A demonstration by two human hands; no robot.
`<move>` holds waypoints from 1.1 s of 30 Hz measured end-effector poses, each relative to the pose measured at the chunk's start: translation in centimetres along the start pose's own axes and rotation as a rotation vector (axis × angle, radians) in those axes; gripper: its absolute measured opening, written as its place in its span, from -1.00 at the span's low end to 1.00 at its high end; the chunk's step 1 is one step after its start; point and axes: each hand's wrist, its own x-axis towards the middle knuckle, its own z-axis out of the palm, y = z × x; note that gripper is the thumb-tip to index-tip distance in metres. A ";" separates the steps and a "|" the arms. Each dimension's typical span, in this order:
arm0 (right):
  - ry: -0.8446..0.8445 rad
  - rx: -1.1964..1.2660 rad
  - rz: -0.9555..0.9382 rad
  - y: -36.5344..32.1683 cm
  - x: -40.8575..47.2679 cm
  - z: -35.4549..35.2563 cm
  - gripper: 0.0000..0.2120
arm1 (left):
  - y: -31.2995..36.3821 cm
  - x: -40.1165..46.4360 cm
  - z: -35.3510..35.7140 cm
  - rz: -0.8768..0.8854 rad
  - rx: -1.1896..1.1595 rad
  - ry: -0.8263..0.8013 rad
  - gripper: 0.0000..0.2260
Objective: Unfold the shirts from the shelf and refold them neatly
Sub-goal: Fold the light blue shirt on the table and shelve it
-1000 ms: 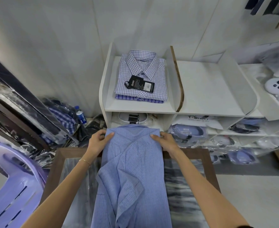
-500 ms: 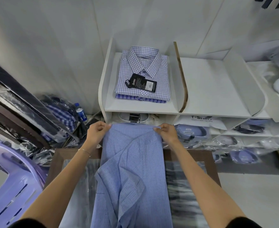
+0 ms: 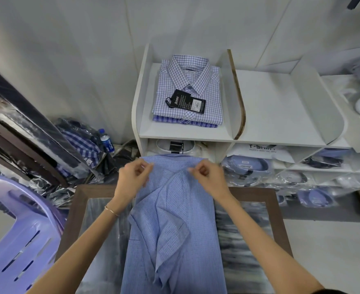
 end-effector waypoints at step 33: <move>-0.819 0.218 0.212 -5.5 -10.7 8.2 -0.67 | -1.7 -2.8 0.6 -0.074 0.244 -0.376 -0.82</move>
